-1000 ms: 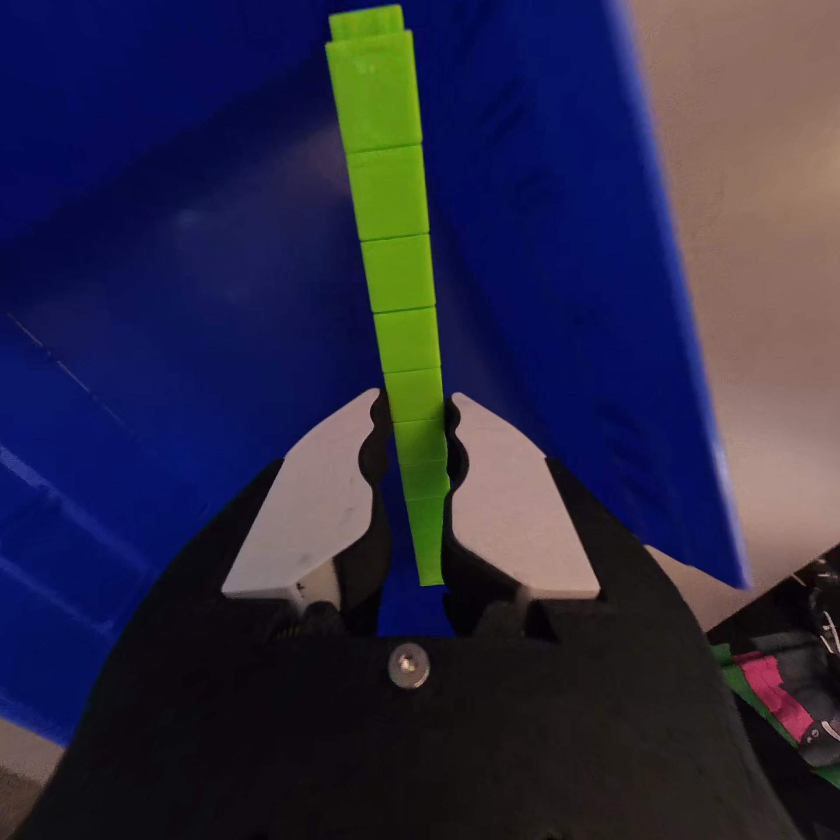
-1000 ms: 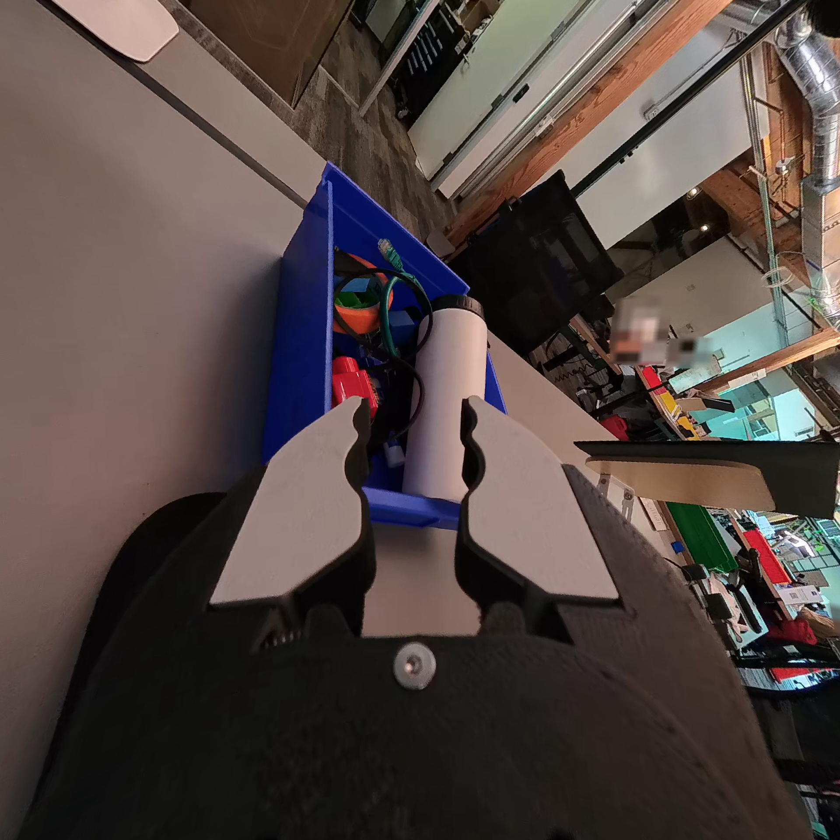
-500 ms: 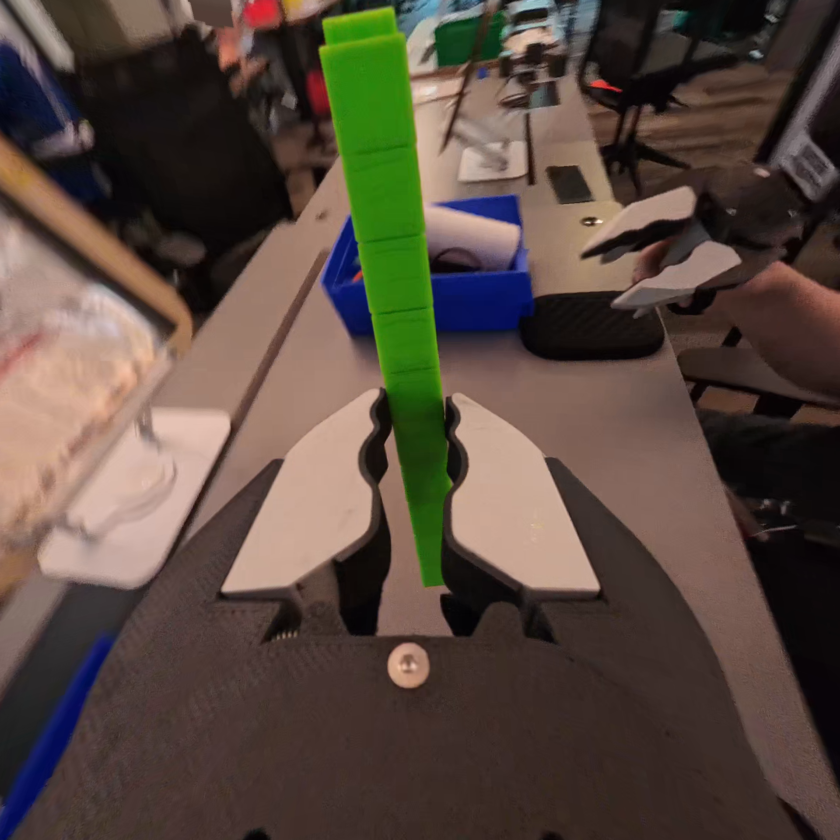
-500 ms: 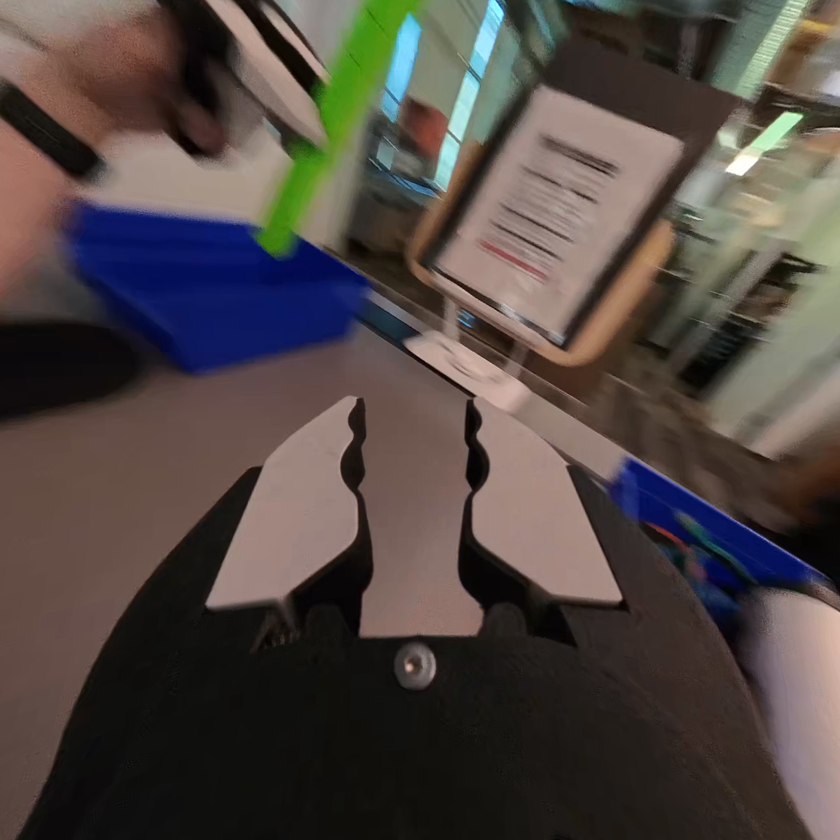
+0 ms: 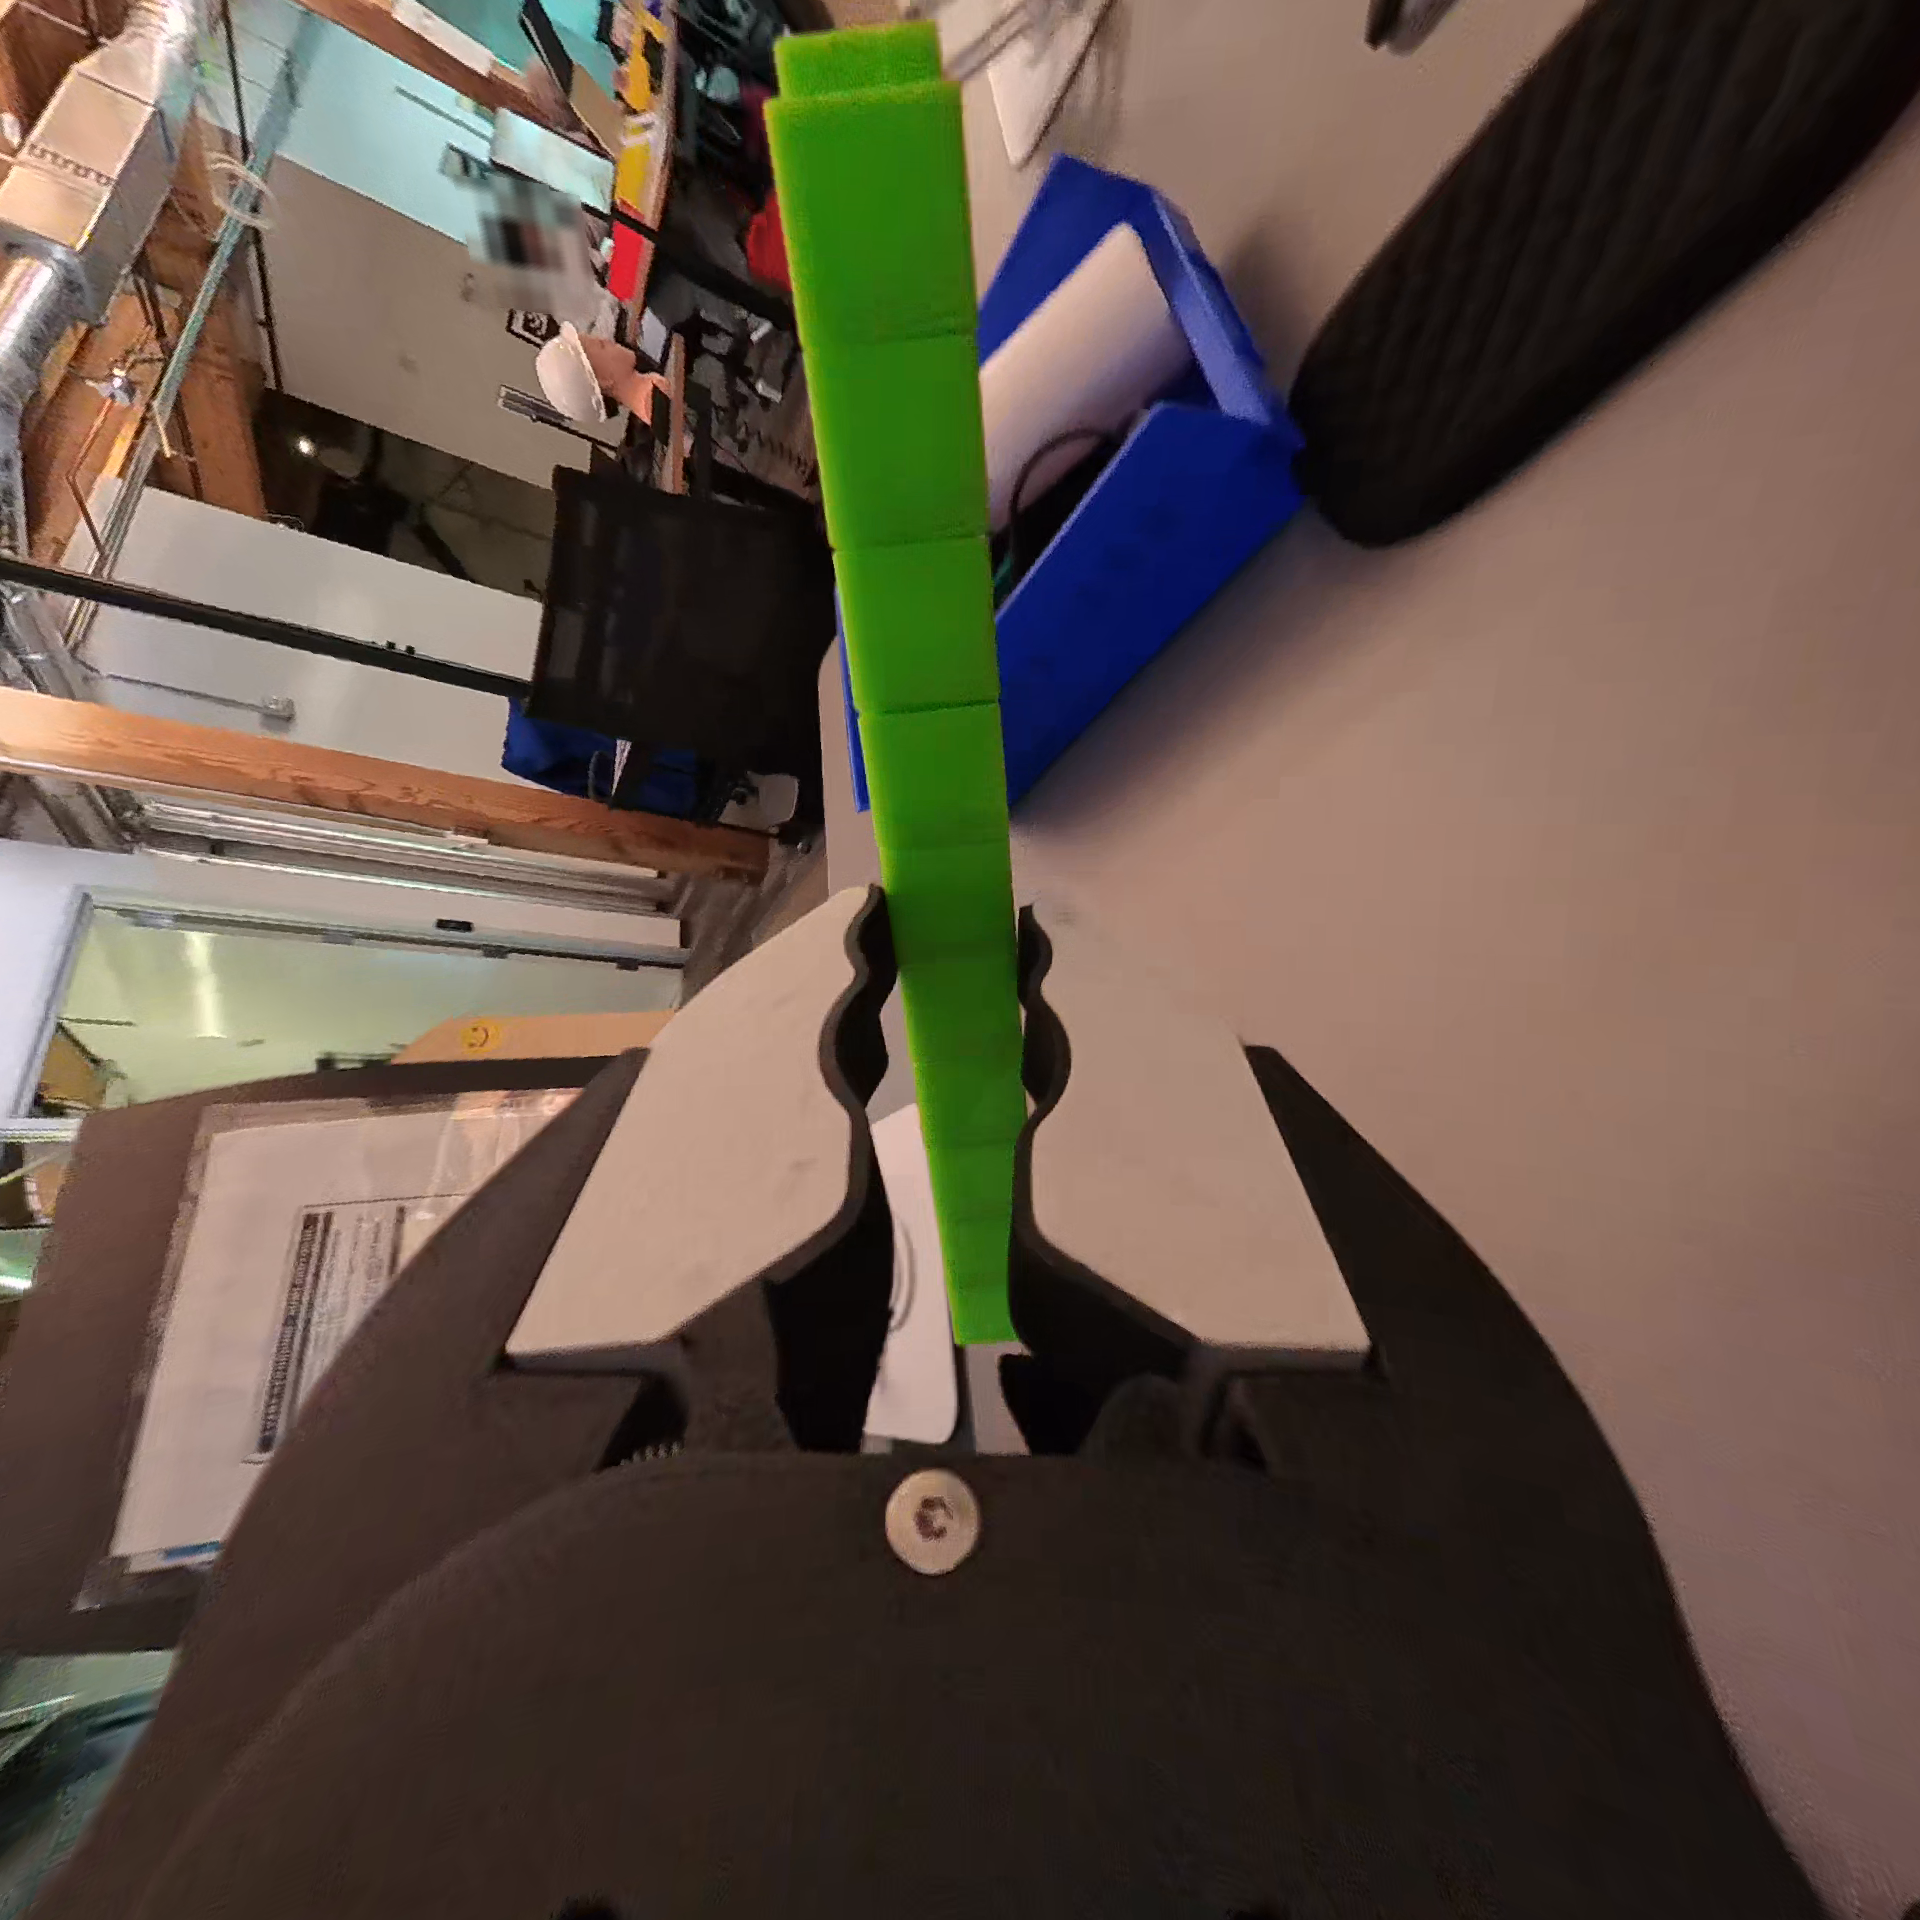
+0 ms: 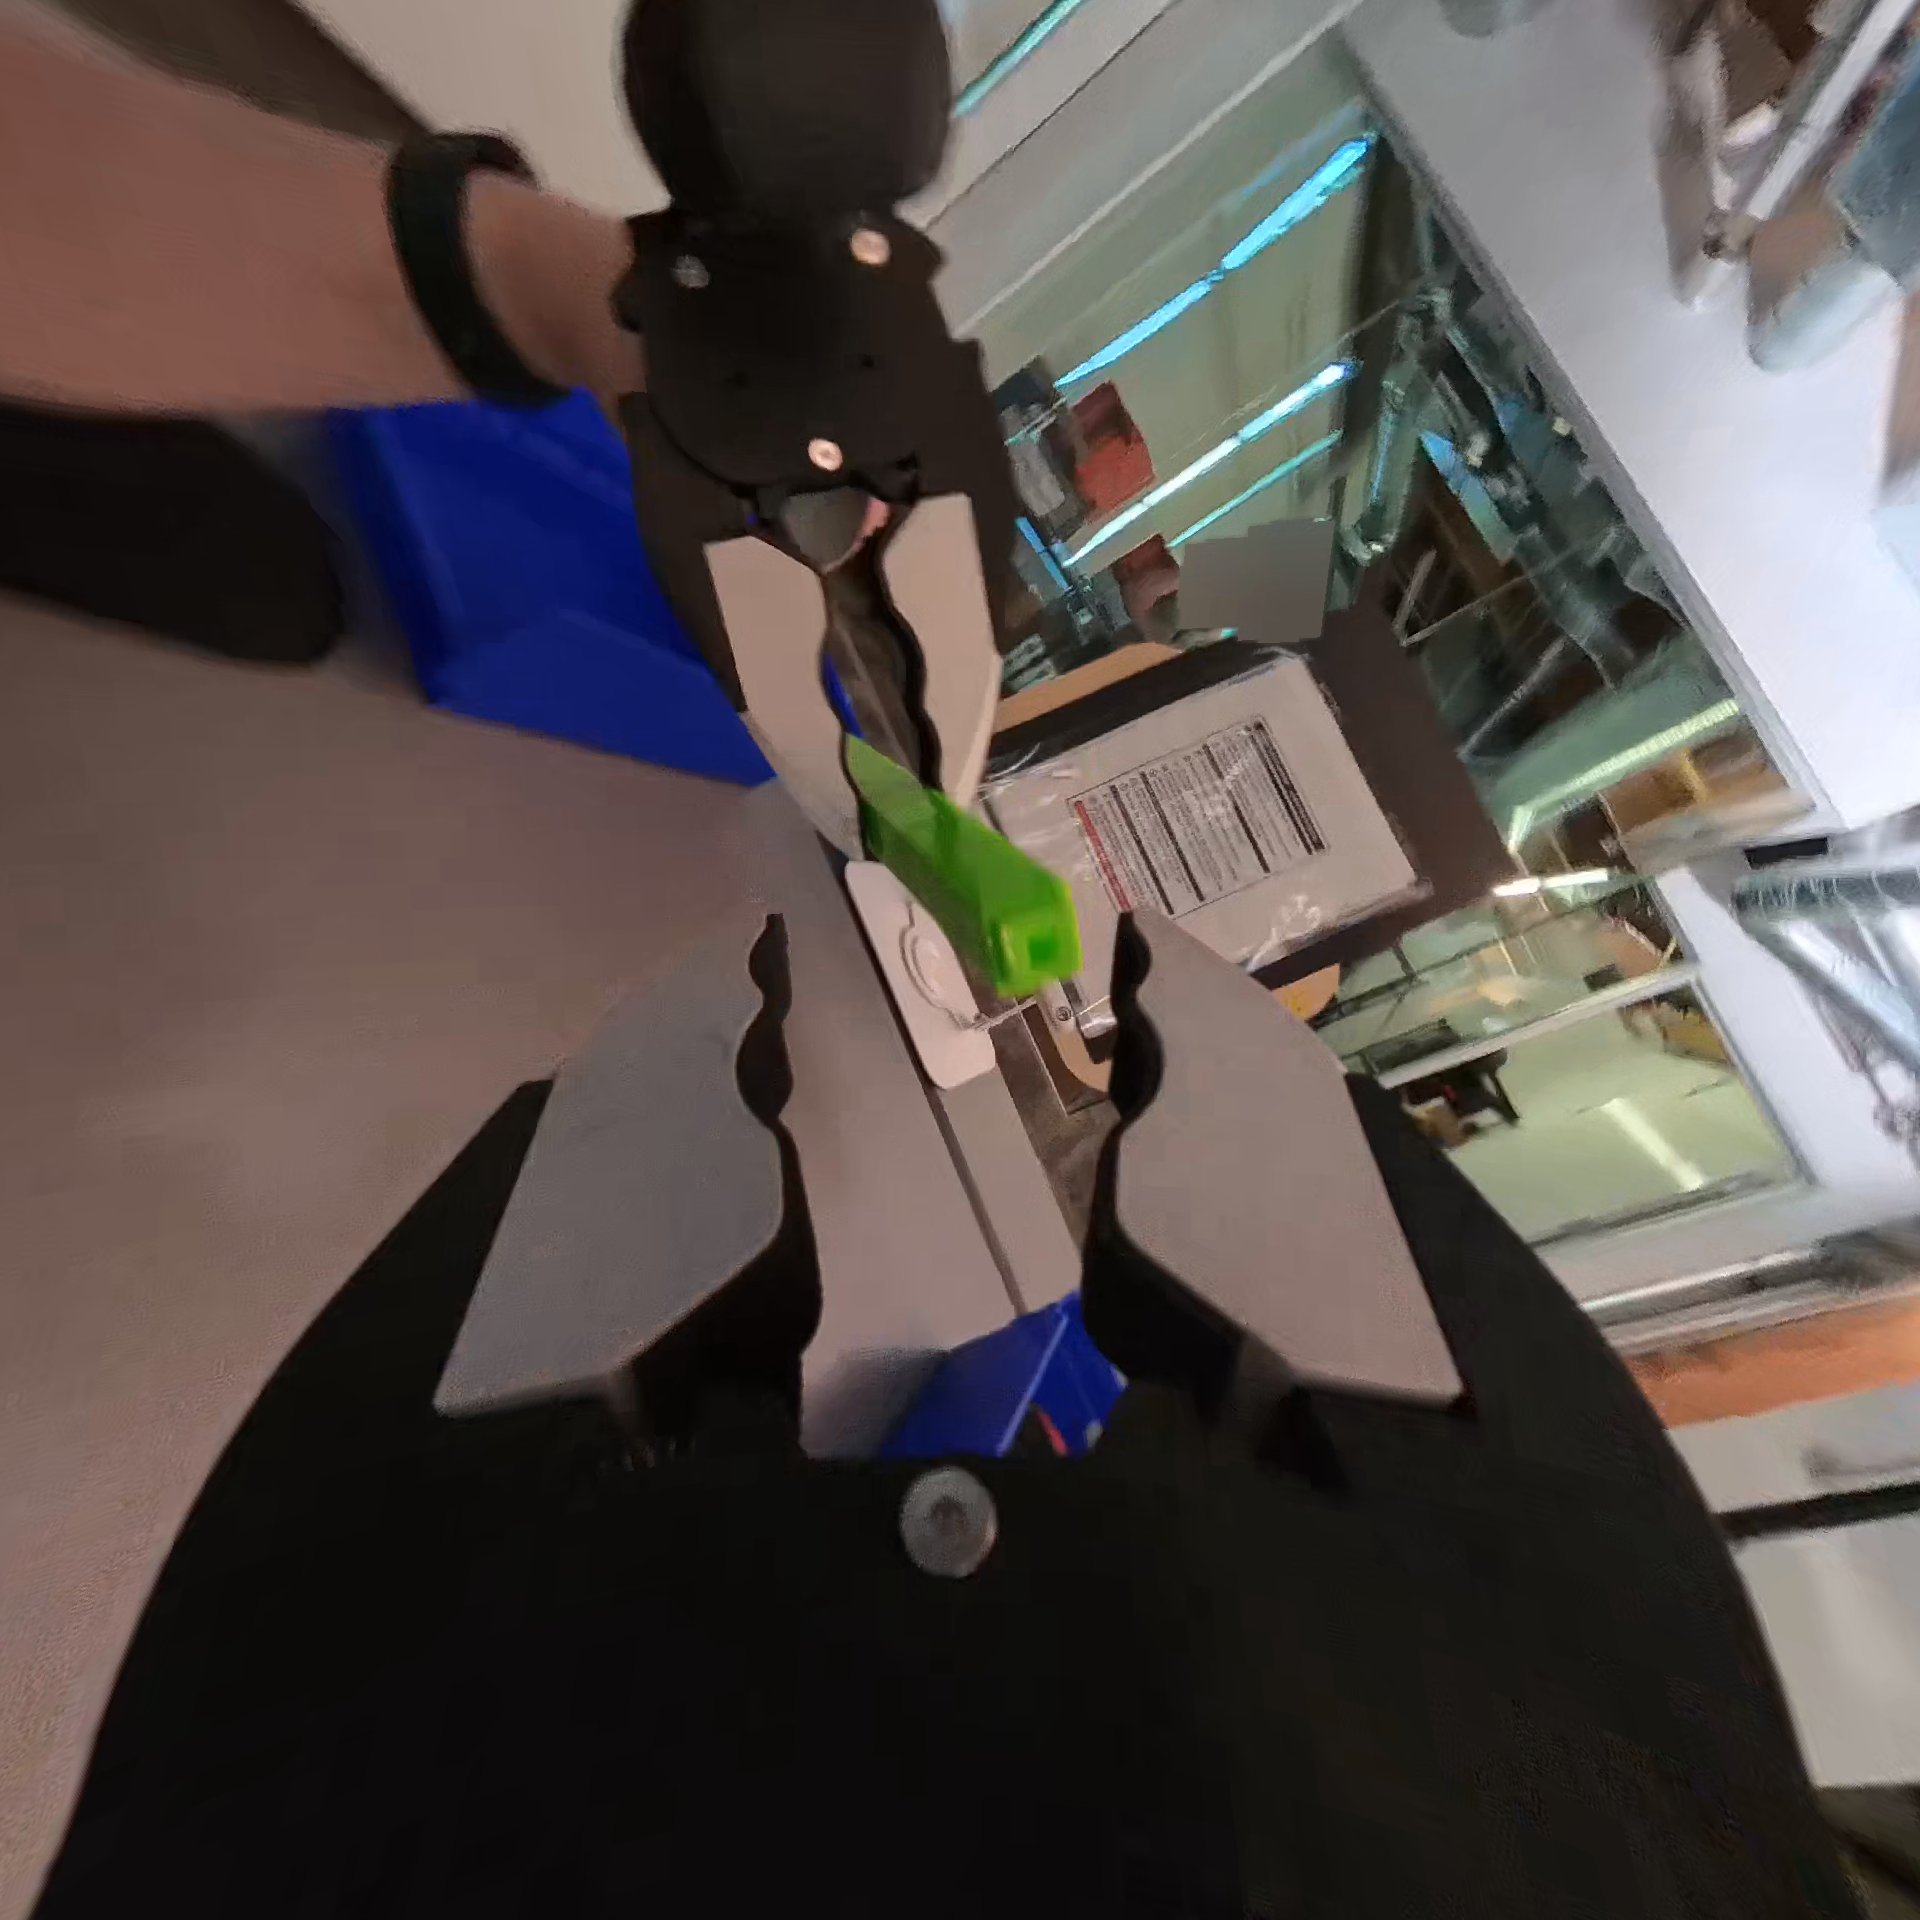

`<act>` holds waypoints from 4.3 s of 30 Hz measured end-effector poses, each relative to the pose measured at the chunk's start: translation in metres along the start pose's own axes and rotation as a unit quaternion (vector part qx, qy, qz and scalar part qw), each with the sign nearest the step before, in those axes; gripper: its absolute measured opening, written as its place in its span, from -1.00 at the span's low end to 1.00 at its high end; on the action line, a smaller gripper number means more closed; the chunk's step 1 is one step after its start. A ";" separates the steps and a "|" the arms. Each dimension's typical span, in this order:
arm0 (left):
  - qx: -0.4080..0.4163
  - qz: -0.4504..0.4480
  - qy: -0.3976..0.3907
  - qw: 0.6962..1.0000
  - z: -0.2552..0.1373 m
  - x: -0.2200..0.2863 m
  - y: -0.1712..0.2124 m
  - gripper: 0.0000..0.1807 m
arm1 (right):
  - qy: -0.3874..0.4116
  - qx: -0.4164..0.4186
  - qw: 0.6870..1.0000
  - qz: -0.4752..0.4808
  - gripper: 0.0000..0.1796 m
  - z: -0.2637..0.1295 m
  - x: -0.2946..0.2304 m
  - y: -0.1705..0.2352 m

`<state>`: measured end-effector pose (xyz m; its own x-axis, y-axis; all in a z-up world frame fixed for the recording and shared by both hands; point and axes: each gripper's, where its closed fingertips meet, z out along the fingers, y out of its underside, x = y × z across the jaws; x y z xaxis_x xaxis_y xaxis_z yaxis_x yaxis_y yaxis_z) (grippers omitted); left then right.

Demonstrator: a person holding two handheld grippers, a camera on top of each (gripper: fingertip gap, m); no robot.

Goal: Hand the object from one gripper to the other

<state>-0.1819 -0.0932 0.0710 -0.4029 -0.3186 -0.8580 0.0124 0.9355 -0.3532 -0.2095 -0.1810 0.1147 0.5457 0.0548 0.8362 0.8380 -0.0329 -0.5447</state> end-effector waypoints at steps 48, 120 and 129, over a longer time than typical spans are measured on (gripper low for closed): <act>0.512 -0.514 0.195 0.660 -0.077 -0.054 -0.119 -0.53 | 0.403 0.036 0.905 -0.130 -0.74 0.008 0.037 -0.051; 0.257 -0.513 0.542 0.613 -0.026 0.056 -0.117 -0.70 | 0.112 -0.001 0.873 -0.474 -0.72 -0.008 0.004 0.010; 0.400 -0.622 0.318 0.594 -0.029 -0.038 -0.087 -0.75 | 0.250 0.005 0.964 -0.093 -0.61 -0.022 0.039 0.004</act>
<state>-0.1938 -0.1576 0.1450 -0.8167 -0.3260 0.4761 -0.3290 -0.4147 -0.8484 -0.1848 -0.2008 0.1470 0.3209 -0.4281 0.8449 0.9227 -0.0600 -0.3809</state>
